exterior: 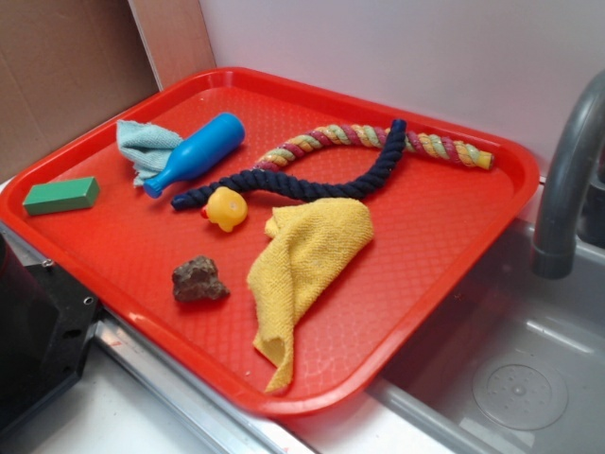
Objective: Grab the yellow cloth.
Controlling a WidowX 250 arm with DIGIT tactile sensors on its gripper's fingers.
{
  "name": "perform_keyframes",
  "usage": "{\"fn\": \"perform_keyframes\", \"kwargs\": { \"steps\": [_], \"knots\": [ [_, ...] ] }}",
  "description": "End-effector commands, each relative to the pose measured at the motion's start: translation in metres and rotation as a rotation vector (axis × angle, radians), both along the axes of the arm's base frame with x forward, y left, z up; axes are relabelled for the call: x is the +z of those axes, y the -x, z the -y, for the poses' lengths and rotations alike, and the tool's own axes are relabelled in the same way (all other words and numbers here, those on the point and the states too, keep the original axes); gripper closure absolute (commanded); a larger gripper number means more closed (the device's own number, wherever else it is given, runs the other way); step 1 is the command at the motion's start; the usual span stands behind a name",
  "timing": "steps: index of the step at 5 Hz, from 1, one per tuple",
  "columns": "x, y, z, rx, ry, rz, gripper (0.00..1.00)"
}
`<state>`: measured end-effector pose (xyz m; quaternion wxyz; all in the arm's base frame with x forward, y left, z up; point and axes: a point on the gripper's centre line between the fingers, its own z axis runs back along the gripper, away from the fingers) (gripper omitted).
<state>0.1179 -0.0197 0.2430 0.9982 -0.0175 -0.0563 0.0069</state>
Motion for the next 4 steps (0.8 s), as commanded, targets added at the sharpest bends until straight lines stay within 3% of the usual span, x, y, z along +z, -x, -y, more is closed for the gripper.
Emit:
{"fn": "perform_keyframes", "kwargs": {
  "steps": [1, 2, 3, 4],
  "knots": [
    [0.0, 0.0, 0.0, 0.0, 0.0, 0.0, 0.0],
    [-0.046, -0.041, 0.033, 0.152, 0.084, -0.037, 0.0],
    [-0.065, -0.06, 0.059, 0.22, 0.137, 0.08, 0.0],
    [-0.1, -0.077, 0.073, 0.276, 0.158, 0.054, 0.0]
  ]
}}
